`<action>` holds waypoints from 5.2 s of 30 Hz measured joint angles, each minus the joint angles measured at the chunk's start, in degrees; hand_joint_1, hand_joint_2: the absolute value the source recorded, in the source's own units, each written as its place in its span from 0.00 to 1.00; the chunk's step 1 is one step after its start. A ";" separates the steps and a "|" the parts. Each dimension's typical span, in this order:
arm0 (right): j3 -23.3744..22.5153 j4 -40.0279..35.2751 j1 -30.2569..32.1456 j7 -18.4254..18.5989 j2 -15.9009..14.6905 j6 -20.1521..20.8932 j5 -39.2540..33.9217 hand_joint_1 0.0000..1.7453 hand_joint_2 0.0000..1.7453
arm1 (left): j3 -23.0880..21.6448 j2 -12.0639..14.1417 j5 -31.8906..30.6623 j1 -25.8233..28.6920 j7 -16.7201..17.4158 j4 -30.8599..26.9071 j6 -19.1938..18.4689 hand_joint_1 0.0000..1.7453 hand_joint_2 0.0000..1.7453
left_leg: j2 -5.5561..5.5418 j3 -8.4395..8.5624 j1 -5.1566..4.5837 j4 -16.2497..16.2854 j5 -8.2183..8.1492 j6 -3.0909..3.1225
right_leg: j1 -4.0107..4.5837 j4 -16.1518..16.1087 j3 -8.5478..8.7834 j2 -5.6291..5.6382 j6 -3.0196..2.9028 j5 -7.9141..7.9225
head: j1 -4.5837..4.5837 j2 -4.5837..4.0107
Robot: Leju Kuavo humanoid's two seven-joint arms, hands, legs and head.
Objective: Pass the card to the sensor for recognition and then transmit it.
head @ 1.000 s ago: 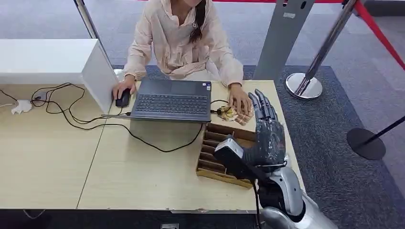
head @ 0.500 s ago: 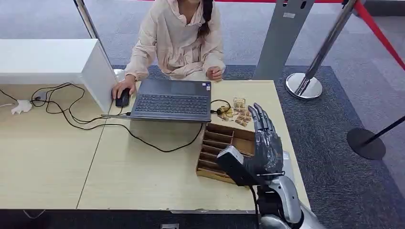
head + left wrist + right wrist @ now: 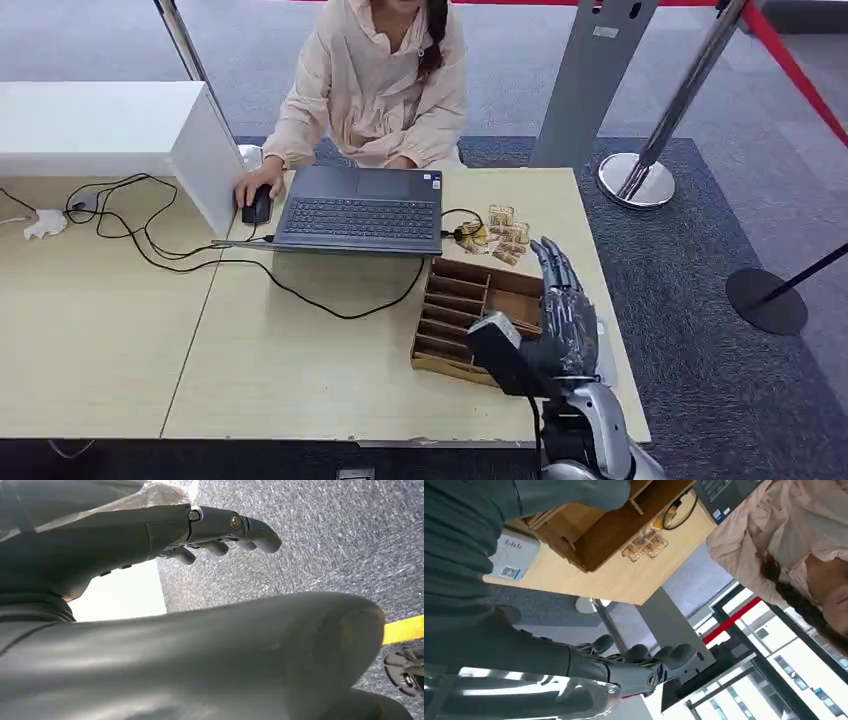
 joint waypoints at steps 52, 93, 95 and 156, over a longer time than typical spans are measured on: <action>-0.31 3.52 2.86 1.84 -0.92 -5.35 -1.84 0.58 1.00 | 0.04 0.00 0.15 0.01 0.17 0.00 0.72 0.00 0.00 | 0.00 0.01 0.00 0.00 0.00 0.00 | 0.00 0.00 0.00 0.00 0.00 0.00 | -0.02 0.00; 1.46 6.82 3.60 2.80 -0.87 -7.43 -3.71 0.44 1.00 | 0.22 0.00 0.66 0.01 0.07 0.00 1.16 0.00 0.00 | 0.00 -0.02 0.00 0.00 0.00 0.00 | 0.00 0.00 0.01 0.00 0.00 0.00 | -0.02 0.00; 1.66 6.93 3.57 2.71 -0.83 -7.43 -3.82 0.44 1.00 | 0.28 0.00 0.68 0.01 -0.04 0.00 1.22 0.00 0.00 | 0.00 -0.03 0.00 0.00 0.00 0.00 | 0.00 0.00 0.01 0.00 0.00 0.00 | -0.02 0.00; 12.26 4.28 2.45 4.68 -0.52 -8.09 -5.29 0.29 1.00 | 1.53 -0.44 1.33 0.04 -0.04 -0.15 2.01 0.00 0.00 | 0.01 -0.01 0.00 0.00 0.00 0.00 | 0.00 0.00 0.04 0.00 0.00 0.00 | -0.02 0.00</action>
